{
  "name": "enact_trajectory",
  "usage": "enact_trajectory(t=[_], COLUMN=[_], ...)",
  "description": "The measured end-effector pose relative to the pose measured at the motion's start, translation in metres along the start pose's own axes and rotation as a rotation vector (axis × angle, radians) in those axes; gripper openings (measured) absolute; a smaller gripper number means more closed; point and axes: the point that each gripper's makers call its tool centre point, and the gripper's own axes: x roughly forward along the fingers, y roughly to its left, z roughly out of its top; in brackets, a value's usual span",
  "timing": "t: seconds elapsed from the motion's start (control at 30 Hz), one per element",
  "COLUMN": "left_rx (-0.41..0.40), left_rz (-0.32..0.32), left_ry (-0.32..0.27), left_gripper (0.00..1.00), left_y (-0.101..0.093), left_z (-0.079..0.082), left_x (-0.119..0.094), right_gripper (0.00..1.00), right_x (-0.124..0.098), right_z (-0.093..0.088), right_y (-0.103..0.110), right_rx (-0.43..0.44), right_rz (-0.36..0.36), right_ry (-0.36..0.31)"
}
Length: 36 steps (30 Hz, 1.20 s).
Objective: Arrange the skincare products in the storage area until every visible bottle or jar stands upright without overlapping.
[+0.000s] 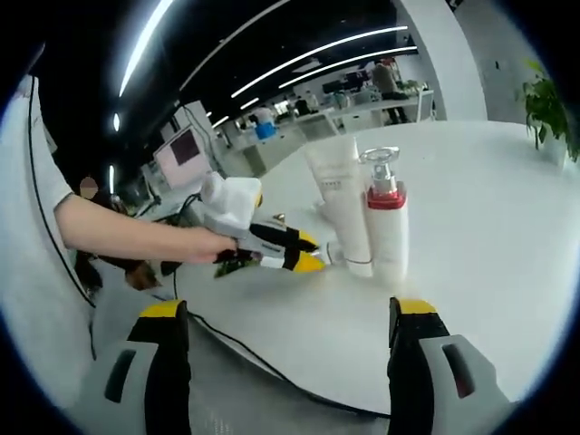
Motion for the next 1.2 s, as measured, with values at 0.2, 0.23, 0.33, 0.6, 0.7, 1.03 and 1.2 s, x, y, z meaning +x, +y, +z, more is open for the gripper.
enact_trajectory(t=[0.2,0.23,0.33,0.6,0.7,1.03,1.2], left_rx=[-0.011,-0.012,-0.054,-0.134,-0.150,-0.332,-0.440], left_rz=[-0.001,0.001,-0.002,-0.014,-0.020,-0.076,-0.099], left_ry=[0.010,0.009,0.006,0.011,0.020,0.046,0.046], left_gripper=[0.23,0.23,0.23,0.23,0.23,0.23,0.23], left_y=[0.002,0.002,0.003,0.002,0.002,-0.009,-0.018], left_z=[0.000,0.000,-0.001,-0.003,-0.005,-0.004,-0.005], left_x=[-0.002,-0.003,-0.006,-0.029,-0.038,-0.075,-0.100], right_gripper=[0.91,0.91,0.91,0.90,0.90,0.89,0.88], right_x=[0.001,0.001,0.001,0.003,0.004,0.008,0.009], right_z=[-0.001,-0.001,-0.002,-0.005,-0.006,-0.010,-0.014], right_y=[0.002,0.002,0.002,0.007,0.008,0.016,0.023], right_rx=[-0.006,-0.008,-0.013,-0.060,-0.093,-0.216,-0.304], right_rz=[0.006,0.007,0.011,0.022,0.014,0.036,0.038], right_ry=[0.008,0.009,0.014,0.037,0.044,0.080,0.103])
